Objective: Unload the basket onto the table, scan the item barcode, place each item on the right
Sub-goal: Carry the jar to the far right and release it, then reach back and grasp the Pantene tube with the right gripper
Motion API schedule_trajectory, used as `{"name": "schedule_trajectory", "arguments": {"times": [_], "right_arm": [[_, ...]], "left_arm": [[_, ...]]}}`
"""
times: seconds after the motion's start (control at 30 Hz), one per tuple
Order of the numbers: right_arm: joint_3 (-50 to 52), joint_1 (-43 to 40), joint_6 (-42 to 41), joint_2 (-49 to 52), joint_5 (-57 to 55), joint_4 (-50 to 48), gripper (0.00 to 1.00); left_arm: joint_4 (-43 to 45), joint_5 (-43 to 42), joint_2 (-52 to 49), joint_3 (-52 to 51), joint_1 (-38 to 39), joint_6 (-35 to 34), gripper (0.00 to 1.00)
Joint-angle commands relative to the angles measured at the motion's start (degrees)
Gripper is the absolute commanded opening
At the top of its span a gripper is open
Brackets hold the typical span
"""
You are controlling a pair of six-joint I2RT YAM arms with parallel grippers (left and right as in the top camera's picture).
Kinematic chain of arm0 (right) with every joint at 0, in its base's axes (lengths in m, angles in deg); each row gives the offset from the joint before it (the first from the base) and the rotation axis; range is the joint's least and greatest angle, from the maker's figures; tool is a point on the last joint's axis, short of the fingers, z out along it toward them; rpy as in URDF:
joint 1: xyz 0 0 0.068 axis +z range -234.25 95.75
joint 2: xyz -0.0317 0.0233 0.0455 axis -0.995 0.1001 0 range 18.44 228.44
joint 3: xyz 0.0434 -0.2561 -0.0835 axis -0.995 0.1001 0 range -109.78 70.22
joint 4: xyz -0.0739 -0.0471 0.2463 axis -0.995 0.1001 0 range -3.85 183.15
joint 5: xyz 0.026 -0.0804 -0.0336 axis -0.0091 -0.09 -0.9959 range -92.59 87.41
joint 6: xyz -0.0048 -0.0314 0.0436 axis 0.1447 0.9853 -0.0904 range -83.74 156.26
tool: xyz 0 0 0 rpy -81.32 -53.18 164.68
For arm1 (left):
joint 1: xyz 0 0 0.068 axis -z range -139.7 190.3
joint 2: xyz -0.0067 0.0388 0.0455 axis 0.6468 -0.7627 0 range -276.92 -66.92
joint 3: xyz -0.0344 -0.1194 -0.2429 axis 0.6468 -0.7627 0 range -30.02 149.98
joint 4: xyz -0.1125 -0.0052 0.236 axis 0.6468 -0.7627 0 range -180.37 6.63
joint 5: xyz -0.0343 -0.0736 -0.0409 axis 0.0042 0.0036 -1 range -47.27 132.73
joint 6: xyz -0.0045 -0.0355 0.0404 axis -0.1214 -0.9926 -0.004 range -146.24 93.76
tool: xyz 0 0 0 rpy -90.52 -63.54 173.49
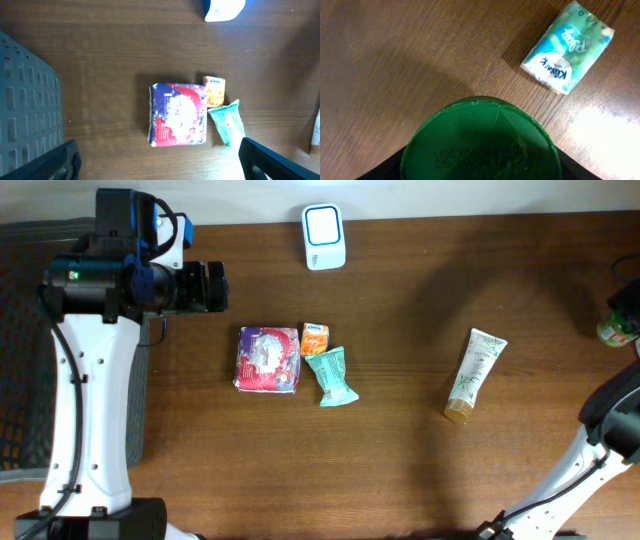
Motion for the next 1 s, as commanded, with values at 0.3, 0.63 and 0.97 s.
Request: {"name": "schedule_trajectory", "arguments": {"times": [0.3,0.63,0.97], "right_arm": [[-0.59,-1.36,6.45,1.86,-7.23,-2.38,0.99],[-0.61,5.27,6.38,-16.65,25.73,6.91,0.98],[10.73,18.62,6.58,-16.50,12.31,27.65,0.99]], "left_arm": [[0.09,-0.61,0.90,0.07,-0.15,0.52,0.99],[0.09,-0.61,0.90,0.07,-0.15,0.52,0.99],[0.09,-0.61,0.90,0.07,-0.15,0.52,0.99]]}}
